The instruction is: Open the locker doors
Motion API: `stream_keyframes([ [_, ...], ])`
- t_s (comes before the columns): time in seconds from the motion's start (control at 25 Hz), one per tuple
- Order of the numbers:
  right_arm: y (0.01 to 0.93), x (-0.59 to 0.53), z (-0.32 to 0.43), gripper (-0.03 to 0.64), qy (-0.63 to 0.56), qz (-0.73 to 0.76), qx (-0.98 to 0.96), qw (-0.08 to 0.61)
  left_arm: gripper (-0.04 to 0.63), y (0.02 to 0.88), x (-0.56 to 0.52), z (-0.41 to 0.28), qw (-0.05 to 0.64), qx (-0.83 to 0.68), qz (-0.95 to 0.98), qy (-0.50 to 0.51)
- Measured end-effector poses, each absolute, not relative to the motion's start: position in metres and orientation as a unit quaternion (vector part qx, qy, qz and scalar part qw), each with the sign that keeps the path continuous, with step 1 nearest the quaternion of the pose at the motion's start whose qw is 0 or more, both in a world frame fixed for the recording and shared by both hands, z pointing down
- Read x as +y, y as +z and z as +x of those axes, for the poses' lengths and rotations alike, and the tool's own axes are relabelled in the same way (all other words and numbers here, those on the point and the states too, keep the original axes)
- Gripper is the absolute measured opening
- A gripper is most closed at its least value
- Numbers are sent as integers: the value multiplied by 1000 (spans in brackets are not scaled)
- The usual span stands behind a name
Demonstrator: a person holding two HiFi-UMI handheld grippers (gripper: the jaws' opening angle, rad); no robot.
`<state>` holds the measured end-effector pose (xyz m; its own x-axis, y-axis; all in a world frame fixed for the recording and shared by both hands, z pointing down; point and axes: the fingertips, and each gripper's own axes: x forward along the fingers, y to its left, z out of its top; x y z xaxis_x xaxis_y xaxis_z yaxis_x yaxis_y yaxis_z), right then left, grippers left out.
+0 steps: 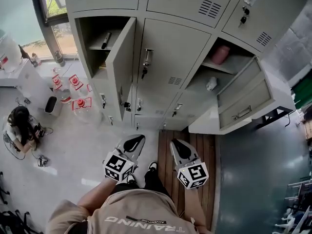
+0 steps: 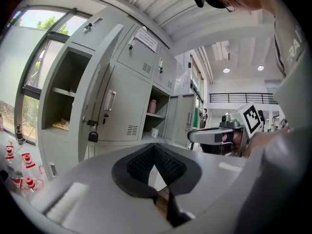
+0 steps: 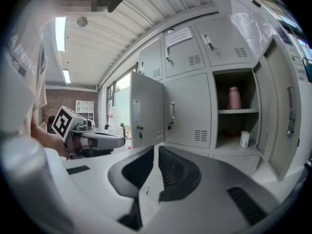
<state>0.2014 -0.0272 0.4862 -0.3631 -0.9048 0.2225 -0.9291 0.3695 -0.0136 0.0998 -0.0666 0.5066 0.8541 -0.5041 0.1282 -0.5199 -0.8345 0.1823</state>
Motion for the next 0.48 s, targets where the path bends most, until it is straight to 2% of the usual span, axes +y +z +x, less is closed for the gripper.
stream_keyframes([
  [0.16, 475, -20, 188, 26, 47, 545, -832, 96, 6, 502, -56, 89, 105, -280, 954, 36],
  [0.48, 446, -10, 198, 26, 18, 532, -844, 59, 6, 465, -46, 107, 68, -291, 954, 32],
])
